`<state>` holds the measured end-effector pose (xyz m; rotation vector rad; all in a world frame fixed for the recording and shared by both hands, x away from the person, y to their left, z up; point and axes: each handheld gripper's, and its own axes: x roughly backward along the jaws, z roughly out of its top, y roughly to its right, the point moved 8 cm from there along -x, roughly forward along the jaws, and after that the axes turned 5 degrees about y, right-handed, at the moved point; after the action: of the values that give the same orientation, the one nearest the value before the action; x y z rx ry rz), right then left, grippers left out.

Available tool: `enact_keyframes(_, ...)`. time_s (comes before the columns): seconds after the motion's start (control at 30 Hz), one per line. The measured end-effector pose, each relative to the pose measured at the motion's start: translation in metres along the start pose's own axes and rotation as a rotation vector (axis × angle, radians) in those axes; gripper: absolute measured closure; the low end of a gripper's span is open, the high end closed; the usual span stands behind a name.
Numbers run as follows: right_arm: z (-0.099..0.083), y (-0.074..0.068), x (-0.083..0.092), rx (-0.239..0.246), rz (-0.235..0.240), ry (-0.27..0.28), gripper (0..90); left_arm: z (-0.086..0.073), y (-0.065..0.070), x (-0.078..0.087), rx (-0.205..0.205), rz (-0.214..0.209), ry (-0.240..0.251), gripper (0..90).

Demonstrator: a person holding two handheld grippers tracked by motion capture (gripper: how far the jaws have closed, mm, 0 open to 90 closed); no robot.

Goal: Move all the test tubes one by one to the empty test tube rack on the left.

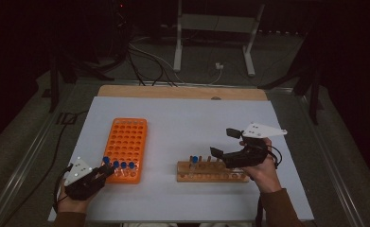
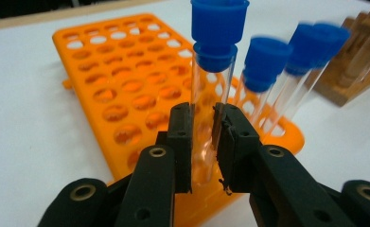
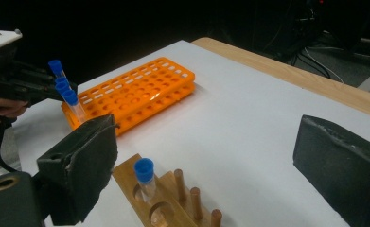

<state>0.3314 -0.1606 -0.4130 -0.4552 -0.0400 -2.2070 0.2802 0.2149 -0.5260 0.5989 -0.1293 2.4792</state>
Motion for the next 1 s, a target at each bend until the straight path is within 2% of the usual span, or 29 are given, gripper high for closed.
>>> enact_keyframes(0.2,0.0,-0.002,-0.001,0.004,0.007,-0.002,7.8,-0.004,0.001,-0.002,-0.01,0.015,-0.032,77.5)
enact_keyframes(0.37,0.0,-0.003,-0.001,0.008,0.014,-0.002,9.0,-0.008,0.001,-0.004,-0.033,0.023,-0.068,77.8)
enact_keyframes(0.73,-0.003,-0.006,-0.005,0.006,0.023,-0.008,9.0,-0.009,0.0,-0.004,-0.01,0.016,-0.059,76.6)
enact_keyframes(0.8,-0.004,-0.005,-0.005,0.001,0.023,-0.011,9.0,-0.009,-0.002,-0.002,-0.002,0.031,-0.057,72.1)
enact_keyframes(0.83,-0.005,-0.005,-0.005,0.001,0.023,-0.01,9.0,-0.009,-0.003,-0.001,0.006,0.03,-0.053,65.1)
enact_keyframes(0.87,-0.005,-0.005,-0.006,0.001,0.024,-0.01,9.0,-0.008,-0.003,0.0,0.018,0.018,-0.042,62.0)
enact_keyframes(1.0,-0.008,-0.005,-0.006,0.0,0.025,-0.014,8.9,-0.004,-0.001,0.006,0.018,0.0,-0.013,53.3)
